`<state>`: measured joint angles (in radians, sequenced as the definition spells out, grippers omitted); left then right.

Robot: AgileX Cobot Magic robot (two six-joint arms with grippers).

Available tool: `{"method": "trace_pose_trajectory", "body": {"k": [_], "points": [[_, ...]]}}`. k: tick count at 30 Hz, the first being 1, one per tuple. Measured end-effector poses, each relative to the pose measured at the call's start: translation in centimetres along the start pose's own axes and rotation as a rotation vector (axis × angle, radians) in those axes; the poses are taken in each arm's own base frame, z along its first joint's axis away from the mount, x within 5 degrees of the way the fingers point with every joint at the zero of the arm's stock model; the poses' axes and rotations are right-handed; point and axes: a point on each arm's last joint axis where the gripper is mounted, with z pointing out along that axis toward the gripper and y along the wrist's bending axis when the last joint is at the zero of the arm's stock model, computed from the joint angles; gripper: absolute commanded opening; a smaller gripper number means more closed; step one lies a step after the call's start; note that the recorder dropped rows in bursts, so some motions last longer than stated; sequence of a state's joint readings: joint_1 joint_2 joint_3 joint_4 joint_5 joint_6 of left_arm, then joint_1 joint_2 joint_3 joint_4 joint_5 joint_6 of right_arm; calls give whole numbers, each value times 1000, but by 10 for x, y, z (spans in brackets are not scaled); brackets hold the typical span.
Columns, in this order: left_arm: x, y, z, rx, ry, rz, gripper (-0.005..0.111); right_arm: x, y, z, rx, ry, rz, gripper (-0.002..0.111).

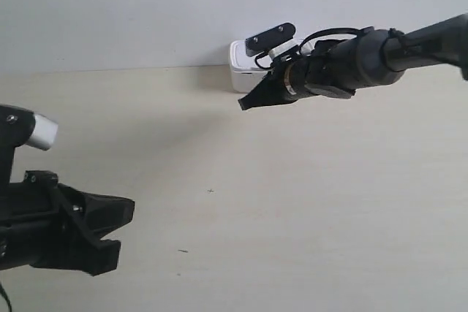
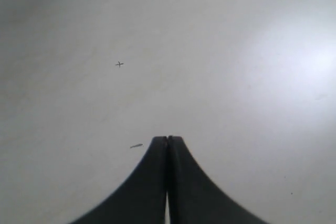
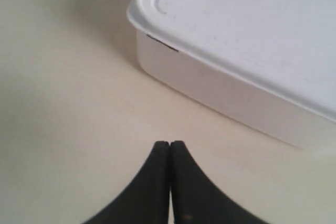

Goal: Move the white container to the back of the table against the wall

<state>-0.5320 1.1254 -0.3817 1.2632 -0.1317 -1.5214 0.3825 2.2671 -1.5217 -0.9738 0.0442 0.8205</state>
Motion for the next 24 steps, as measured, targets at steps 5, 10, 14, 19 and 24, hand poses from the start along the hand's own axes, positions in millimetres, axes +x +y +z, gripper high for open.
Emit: {"method": "trace_pose_trajectory", "body": {"k": [5,10,14,19,24], "points": [[11,0,-22,16,-63,-26,0,-3,2,-41,-39,-27,38,0],[23,-1,-46,68,-161,-87,0,-5,3,-88,-71,-64,106,0],[34,-5,-61,147,-237,-104,0,2,8,-124,-121,-106,149,0],[49,-6,-78,244,-361,-133,0,9,11,-177,-174,-195,213,0],[65,-8,-86,338,-438,-146,0,20,12,-234,-190,-286,271,0]]}}
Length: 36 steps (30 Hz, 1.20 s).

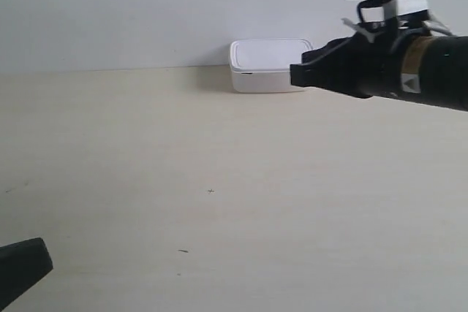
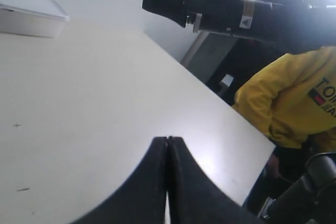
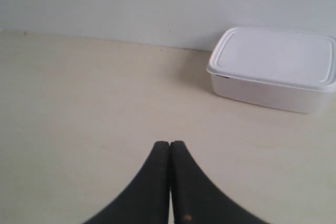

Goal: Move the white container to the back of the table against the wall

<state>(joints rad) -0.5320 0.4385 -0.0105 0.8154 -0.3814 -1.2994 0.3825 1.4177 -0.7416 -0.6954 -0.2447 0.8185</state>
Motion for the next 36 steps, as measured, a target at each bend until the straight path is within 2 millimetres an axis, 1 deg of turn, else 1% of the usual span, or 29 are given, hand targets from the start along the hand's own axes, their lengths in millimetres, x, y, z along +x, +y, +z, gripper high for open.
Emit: {"method": "trace_pose_trajectory", "body": {"k": [3,8,13,17,19,22,25,30,32,36], "points": [[-1,-4,-4,41,-28,-5,0,-3,6,-35,-7,-69,14,0],[1,-8,-7,77,-24,-4,0,-4,15,-99,-24,-226,42,0],[2,-9,-8,87,-16,26,0,7,19,-157,-21,-360,109,0],[2,-9,-10,91,-21,47,0,22,21,-195,-51,-484,153,0],[1,-8,-11,72,-28,54,0,30,21,-209,-57,-527,206,0],[1,-5,-12,32,-39,63,0,43,17,-225,-40,-563,283,0],[0,-3,-14,16,-50,67,0,52,14,-237,-12,-596,313,0],[-1,-3,-15,7,-64,71,0,66,8,-255,36,-624,401,0],[-1,-1,-15,-16,-62,70,0,70,7,-259,48,-618,414,0],[0,5,-16,-83,-57,68,0,75,7,-257,55,-560,403,0]]}}
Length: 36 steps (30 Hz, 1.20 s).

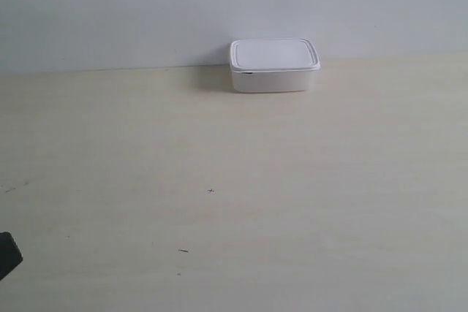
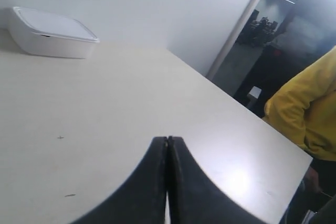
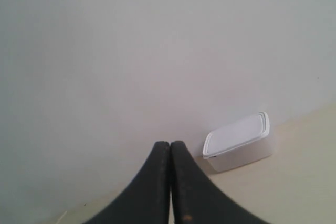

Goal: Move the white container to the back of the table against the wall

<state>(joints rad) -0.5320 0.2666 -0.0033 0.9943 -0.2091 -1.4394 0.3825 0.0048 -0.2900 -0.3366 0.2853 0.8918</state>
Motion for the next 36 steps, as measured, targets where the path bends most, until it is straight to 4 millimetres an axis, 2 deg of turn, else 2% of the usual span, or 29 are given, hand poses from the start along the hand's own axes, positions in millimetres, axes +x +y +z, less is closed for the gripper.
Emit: {"method": "trace_pose_trajectory", "body": {"k": [4,9,17,22,29,36], "points": [[0,3,0,-32,1,10,0,4,3,0,-32,44,-60,0],[0,4,-1,-42,-2,144,0,16,1,3,-79,67,-126,0],[-1,-4,-1,43,-28,402,0,59,-26,15,-95,15,-155,0],[-1,-3,-1,32,-26,478,0,60,-27,15,-100,-3,-251,0],[1,6,-1,-60,11,489,0,66,-30,15,-77,59,-338,0],[1,10,-1,-107,29,489,0,71,-33,14,-55,123,-314,0]]}}
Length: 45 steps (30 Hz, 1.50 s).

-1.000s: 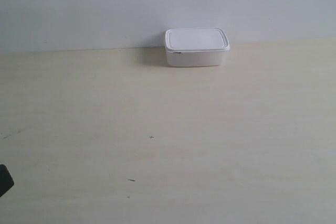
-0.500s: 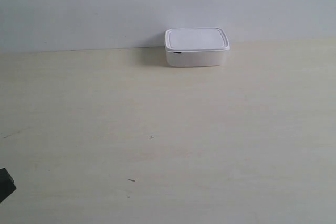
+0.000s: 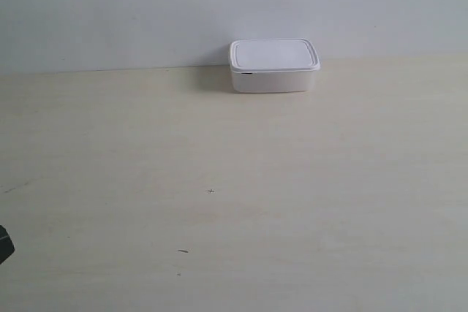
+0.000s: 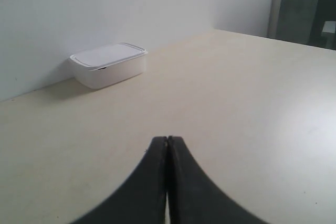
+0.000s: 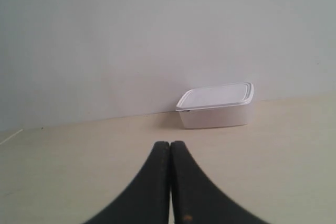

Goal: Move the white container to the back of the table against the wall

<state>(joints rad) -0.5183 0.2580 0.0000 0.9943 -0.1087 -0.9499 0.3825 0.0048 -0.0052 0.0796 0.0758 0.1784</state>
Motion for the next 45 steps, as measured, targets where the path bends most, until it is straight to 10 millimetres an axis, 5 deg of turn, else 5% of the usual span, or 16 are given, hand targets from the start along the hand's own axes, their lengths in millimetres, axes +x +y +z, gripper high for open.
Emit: {"method": "trace_pose_trajectory", "body": {"k": [24,39,45], "points": [[0,0,0,-1,0,-4,0,1,0,0,5,5,17,0],[-4,7,-12,-63,-104,-593,0,-2,-12,-1,212,-47,15,0],[-4,8,-18,-61,-147,-656,0,-3,-15,-2,264,-61,15,0]]}}
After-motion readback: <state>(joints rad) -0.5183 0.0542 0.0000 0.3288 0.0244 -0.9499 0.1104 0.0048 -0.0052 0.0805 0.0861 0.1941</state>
